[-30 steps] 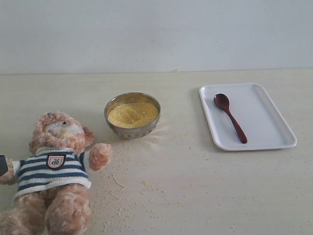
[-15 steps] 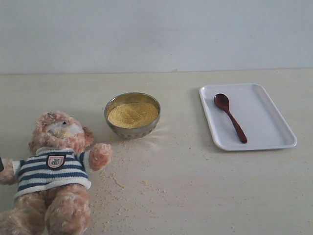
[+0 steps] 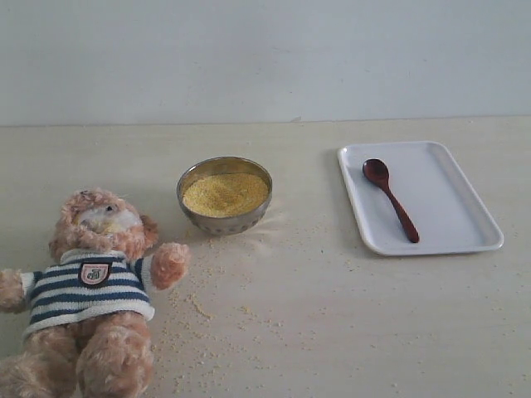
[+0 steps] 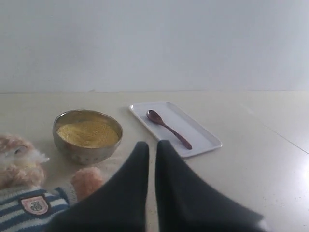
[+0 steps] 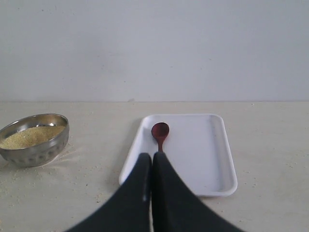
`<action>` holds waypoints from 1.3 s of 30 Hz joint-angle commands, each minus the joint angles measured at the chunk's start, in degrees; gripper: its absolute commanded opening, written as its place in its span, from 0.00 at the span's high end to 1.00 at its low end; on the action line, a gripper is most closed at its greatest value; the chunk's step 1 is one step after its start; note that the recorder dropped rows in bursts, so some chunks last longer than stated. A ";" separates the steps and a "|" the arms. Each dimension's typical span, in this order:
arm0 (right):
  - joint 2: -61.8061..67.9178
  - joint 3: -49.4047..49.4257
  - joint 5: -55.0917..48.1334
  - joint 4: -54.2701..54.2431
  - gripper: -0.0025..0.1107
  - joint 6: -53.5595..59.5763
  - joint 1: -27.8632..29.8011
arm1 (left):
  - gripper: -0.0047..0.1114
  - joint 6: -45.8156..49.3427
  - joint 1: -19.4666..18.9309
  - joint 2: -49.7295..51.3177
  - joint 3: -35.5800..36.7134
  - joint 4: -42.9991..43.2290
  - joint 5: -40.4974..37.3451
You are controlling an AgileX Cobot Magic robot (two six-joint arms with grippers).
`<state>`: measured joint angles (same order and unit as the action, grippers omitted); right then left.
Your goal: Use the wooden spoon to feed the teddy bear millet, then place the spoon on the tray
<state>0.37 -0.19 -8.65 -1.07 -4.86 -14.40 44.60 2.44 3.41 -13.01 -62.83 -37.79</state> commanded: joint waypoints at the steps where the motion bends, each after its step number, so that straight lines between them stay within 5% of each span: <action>1: -0.37 0.19 0.31 0.04 0.98 0.26 0.08 | 0.92 -0.06 0.91 -3.41 2.90 -0.75 0.50; 11: -0.37 0.19 0.31 0.04 0.98 0.26 0.08 | 0.92 -0.06 0.91 -3.41 12.91 -0.22 5.43; 20: -0.37 0.19 0.31 0.04 0.98 0.26 0.08 | 0.92 -0.06 0.91 -3.41 13.01 2.79 5.91; 25: -0.37 0.19 0.31 0.04 0.98 0.26 0.08 | 0.92 -0.06 0.91 -3.41 13.01 2.71 13.95; 31: -0.37 0.19 0.31 0.04 0.98 0.26 0.08 | 0.92 -5.90 0.91 -3.41 13.01 17.92 25.60; 39: -0.37 0.19 0.31 0.04 0.98 0.26 0.08 | 0.92 -41.21 0.91 -3.41 13.01 48.94 29.20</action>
<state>0.25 0.07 -8.65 -1.07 -4.86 -14.40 14.67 3.05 0.17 -0.26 -23.27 -9.79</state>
